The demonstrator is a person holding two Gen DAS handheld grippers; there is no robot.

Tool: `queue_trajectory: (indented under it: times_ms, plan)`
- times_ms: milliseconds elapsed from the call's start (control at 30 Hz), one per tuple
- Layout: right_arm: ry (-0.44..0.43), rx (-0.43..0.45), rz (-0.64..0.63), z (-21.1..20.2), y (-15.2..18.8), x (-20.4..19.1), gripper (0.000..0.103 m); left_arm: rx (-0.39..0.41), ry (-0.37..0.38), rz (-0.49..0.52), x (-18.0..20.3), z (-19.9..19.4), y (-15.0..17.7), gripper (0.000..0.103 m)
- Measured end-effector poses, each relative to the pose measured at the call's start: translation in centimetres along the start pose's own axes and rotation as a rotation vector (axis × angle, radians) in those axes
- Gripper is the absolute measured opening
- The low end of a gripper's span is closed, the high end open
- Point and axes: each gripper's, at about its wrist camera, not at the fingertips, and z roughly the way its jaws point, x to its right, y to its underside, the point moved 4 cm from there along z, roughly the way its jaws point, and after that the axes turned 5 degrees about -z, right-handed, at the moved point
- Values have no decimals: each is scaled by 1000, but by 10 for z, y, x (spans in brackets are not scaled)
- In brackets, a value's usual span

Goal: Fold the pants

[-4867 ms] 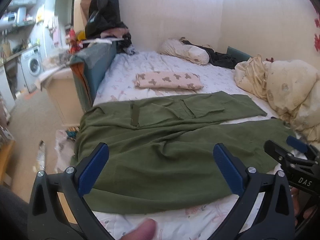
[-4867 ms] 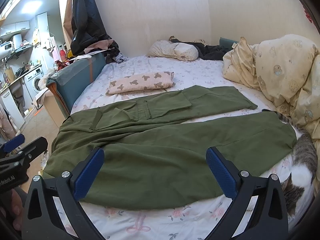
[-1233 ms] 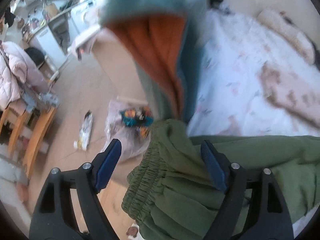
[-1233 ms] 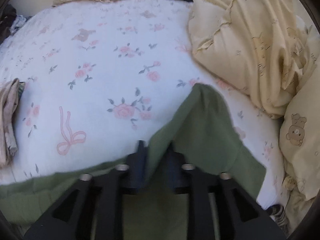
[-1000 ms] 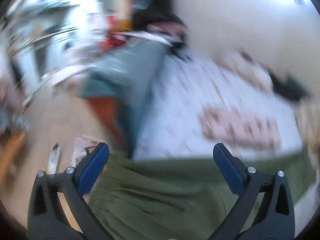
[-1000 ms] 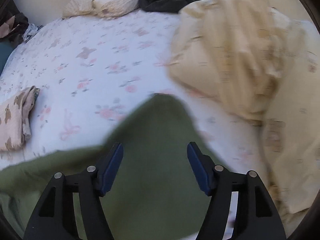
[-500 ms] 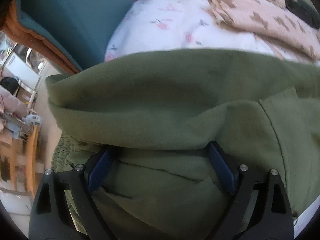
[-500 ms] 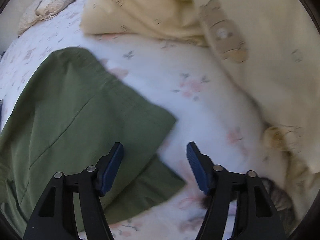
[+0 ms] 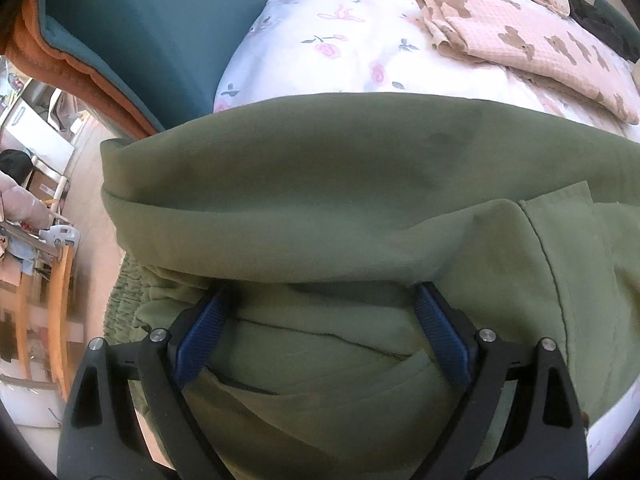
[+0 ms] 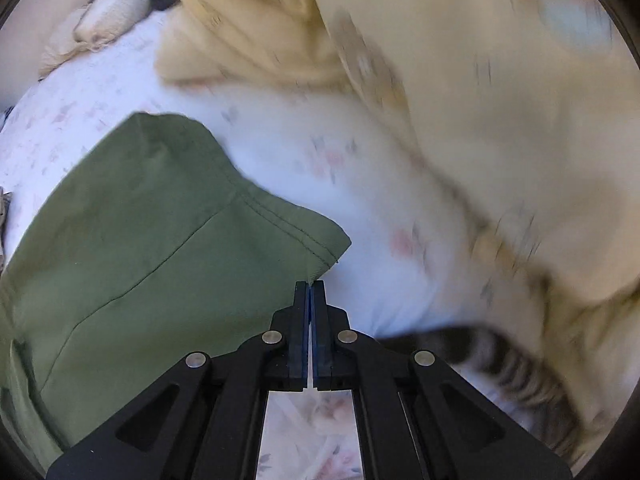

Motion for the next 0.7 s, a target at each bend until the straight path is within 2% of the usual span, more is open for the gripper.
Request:
queue_trajectory:
  times_ms: [67,100,167,233,267,300,400,500,567,600,633,700]
  plan:
    - [-2,16,3,2,7,0,6,-3,56,-23,-5,-13,-1,91]
    - [18,12,4,3,9,-1,14,2,82,-31,-7,-20,-2,91]
    - [15,18,8,-4,15,-5,17,32,148,-43,-15,-45,-1,91]
    - [24,55,29,-19,23,-10,30,83,192,-74,-31,-72,-4,91]
    - [11,68,51,-27,30,-12,44,97,202,-97,-40,-81,-8,91]
    - [-37,95,93,-37,41,-15,55,112,205,-130,-50,-88,-8,91]
    - [-151,129,146,-51,71,-25,60,130,167,-293,-96,-99,1,91]
    - [-255,105,130,-49,97,-53,60,86,78,-498,-143,-92,22,91]
    - [-291,97,129,-49,110,-57,60,71,53,-671,-175,-85,47,91]
    - [-311,85,137,-46,115,-59,60,69,55,-744,-185,-85,59,92]
    - [-322,77,140,-47,119,-58,60,56,95,-845,-189,-78,76,93]
    - [-324,68,153,-45,118,-56,60,29,197,-933,-188,-64,91,94]
